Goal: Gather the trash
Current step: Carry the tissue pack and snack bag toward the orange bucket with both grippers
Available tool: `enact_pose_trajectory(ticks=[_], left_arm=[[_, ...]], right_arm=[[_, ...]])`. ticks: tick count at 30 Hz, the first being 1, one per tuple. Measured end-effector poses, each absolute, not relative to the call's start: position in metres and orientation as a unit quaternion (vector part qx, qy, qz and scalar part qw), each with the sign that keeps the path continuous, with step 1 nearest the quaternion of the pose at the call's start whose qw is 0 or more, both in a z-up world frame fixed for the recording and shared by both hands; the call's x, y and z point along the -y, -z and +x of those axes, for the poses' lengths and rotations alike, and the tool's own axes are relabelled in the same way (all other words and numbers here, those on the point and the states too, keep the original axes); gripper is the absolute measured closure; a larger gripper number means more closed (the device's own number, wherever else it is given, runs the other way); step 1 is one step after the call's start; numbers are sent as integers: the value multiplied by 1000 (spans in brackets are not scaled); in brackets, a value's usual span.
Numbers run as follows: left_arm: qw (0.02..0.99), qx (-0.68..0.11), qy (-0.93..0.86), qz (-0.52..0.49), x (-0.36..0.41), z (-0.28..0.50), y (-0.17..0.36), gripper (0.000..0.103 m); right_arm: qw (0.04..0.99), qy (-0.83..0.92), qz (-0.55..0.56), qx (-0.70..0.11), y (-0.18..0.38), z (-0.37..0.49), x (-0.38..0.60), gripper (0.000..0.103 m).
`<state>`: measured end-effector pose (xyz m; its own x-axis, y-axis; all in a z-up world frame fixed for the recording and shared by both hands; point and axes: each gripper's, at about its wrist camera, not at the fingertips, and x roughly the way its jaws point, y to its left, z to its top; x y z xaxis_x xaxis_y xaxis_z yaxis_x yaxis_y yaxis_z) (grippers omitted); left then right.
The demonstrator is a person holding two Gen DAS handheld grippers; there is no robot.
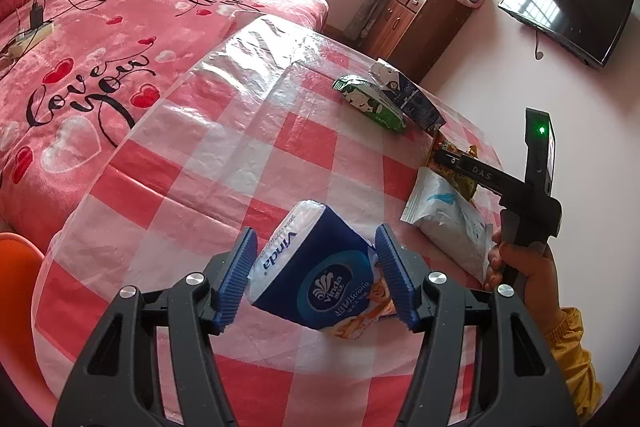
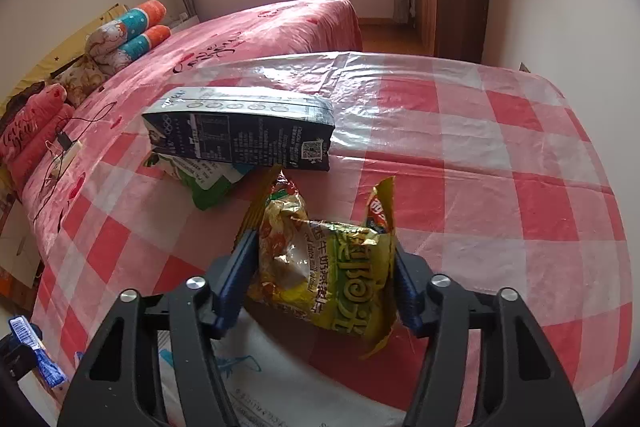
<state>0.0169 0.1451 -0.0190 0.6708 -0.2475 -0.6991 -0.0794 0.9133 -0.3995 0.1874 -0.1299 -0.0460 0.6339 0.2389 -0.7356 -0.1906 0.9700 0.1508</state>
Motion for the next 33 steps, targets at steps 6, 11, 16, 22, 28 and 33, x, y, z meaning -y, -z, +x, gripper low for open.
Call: enact_pose_trajectory(ticks=[6,11,16,22,28,33], left_arm=[[894,-392,48,-211,-153,11,15,41],[896,-384,49,-217,-157,6,11,42],[898,-377,49,-223,-163,-1,8,42],[900,-368,47,-229,-172,-11,4,42],[901,-362,42,-234,-182,-22,1,42],[902,-360,35,-236,-191,-32,2,42]], right_arm=[[914,-121,38,-384,36,171,132,58],[924,-123,39,-360,24,153,133,63],[933,-124,43,-336,8,136,132,64],[936,-134,59,-319,-11,116,134,65],[934,-155,74,-313,-23,95,128,66],[920,-188,93,-332,-22,80,117,66]])
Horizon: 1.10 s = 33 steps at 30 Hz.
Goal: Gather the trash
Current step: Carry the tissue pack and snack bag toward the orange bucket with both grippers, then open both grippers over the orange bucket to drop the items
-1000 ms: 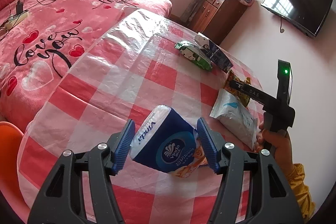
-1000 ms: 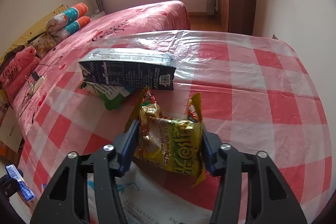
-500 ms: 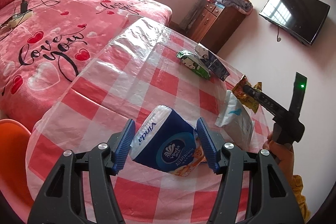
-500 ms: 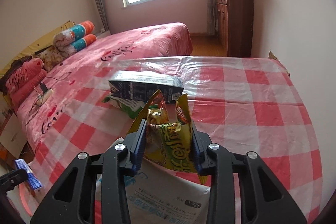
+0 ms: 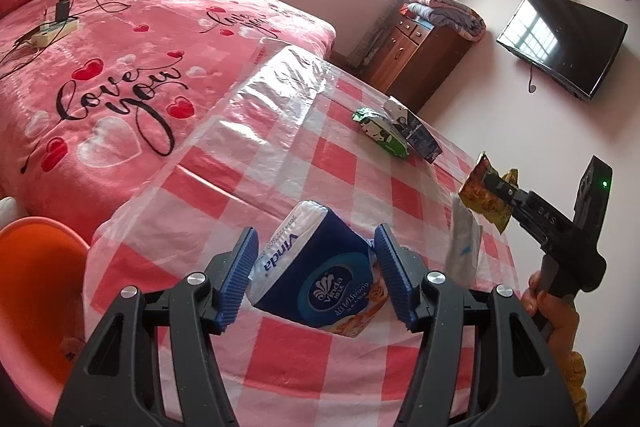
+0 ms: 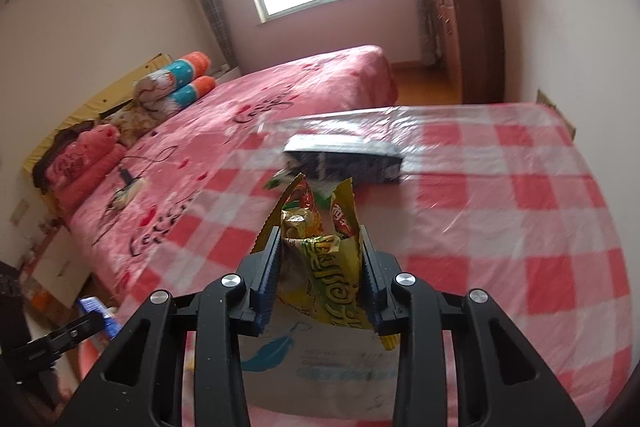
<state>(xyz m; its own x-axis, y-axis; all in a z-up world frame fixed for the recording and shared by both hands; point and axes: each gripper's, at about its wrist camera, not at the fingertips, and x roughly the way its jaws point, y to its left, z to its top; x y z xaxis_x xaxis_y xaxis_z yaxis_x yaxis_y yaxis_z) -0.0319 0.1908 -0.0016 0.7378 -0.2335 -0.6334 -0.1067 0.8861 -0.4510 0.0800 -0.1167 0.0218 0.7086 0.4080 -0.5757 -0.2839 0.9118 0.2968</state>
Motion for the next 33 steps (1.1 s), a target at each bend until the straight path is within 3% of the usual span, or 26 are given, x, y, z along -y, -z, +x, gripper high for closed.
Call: enact_pose_trajectory(ticks=[24,33], left_arm=[[903,-351,-30,-245,-256,-84,4,42],[893,-352,-81,-267,-305,-112,18,54]], right_arm=[[869,-324,80,-365,-28,25,6,67],[827,-407,33,-386,-22,-6,-82,67]])
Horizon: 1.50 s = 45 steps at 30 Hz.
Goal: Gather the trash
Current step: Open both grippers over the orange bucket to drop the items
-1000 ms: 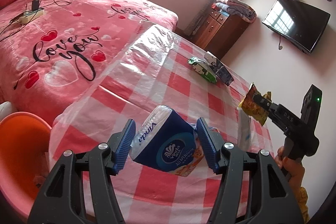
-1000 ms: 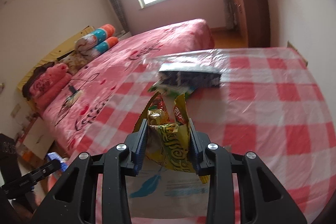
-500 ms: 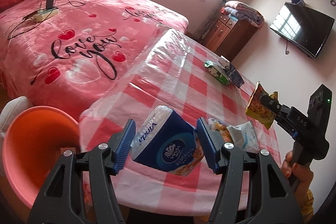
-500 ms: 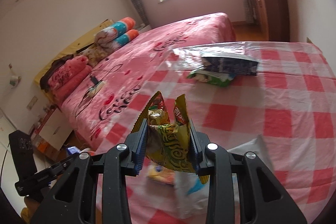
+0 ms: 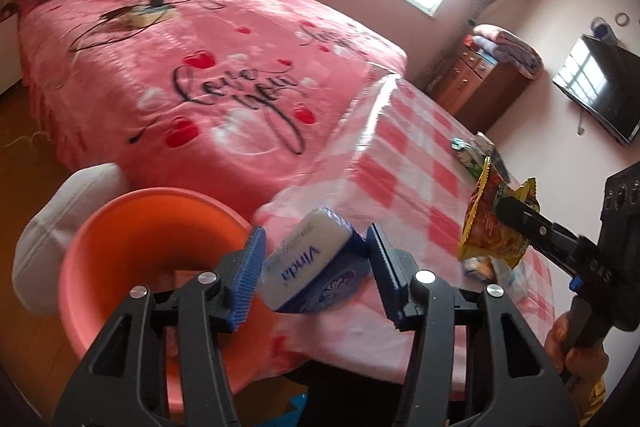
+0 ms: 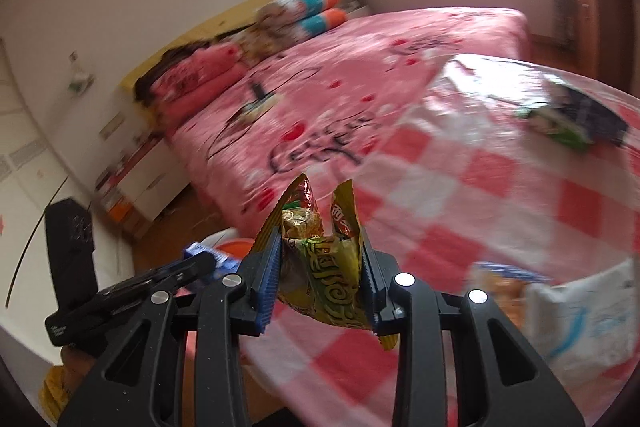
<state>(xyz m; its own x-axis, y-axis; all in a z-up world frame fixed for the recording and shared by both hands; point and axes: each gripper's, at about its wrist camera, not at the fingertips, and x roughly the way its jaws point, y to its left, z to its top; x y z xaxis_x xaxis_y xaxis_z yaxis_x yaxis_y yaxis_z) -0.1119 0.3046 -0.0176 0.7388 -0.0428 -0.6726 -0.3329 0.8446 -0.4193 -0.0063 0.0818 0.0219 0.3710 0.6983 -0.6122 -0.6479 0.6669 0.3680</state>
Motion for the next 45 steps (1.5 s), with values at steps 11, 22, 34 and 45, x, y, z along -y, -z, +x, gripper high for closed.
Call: enact_pose_trajectory(ticks=[11,22,34,45], left_arm=[[866,-375,-138,-301,-353,-127,61,59],[860,-370,-205,-286,-379,-148,64,37],[876,-335,-231,-259,-379,-160,65,18],[894,-347,-197,-206,-340,-141,57,17]], right_arm=[[787,-452,-27,-420,19,-26,-162,67],[743,-508,-56,-432,32,-44,-210,62],[783,-482,-51,-389,16,-52,-187,13],[818,-453,-59,-349,18,-63,-139,11]])
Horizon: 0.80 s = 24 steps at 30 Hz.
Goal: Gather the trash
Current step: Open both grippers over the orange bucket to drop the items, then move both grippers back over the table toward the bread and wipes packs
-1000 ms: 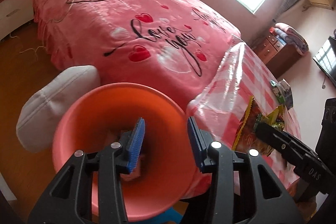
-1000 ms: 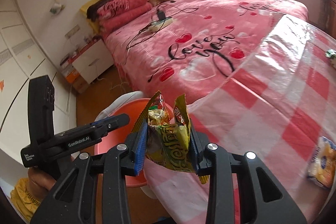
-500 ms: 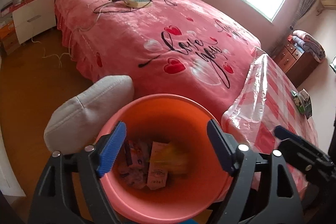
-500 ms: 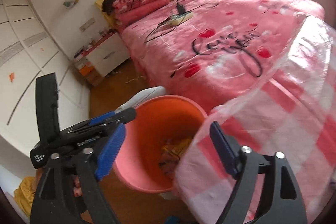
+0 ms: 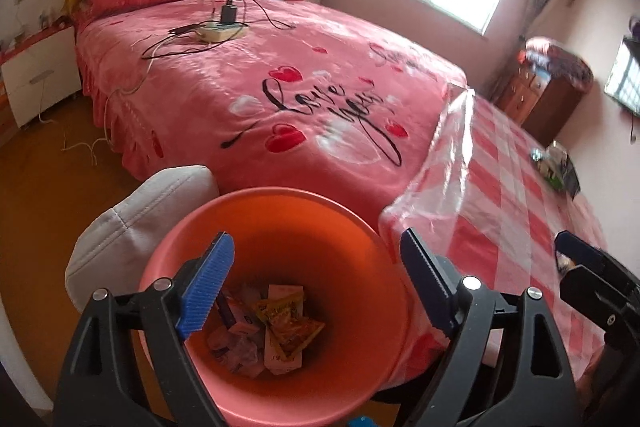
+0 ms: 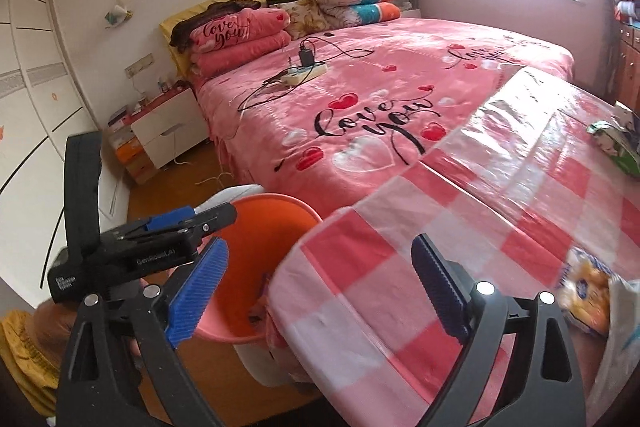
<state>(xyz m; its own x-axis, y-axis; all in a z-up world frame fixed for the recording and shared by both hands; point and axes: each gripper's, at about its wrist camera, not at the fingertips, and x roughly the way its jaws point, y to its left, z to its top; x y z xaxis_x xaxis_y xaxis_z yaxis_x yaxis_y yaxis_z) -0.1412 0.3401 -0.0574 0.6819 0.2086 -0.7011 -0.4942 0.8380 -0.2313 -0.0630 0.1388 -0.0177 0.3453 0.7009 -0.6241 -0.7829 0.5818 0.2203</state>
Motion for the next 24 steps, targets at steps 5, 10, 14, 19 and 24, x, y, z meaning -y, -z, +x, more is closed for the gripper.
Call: enact_pose_trajectory(ticks=[5,10,14,19,24], left_arm=[[886,-385,-205,-156,-317,-128,56,17],[888,-391,-186,-157,-304,-121,52,17],[891,-396,-176,-135,-287,-113,48,17],[899,-390,-162,-117,-268,-106,41,17],[897,-396,-152,-121,-254,-100,41,17]], right_arm=[[832,-440,-49,-335,20,-65,-114,11],[842,-424,-25,-333,22,-61,-90,11],[851,-410,-10,-328,20,-58,-72,8],[861,-394,6,-322,18,-54,-51,7],[867,-387,20,-312,17,-52,-32,7]])
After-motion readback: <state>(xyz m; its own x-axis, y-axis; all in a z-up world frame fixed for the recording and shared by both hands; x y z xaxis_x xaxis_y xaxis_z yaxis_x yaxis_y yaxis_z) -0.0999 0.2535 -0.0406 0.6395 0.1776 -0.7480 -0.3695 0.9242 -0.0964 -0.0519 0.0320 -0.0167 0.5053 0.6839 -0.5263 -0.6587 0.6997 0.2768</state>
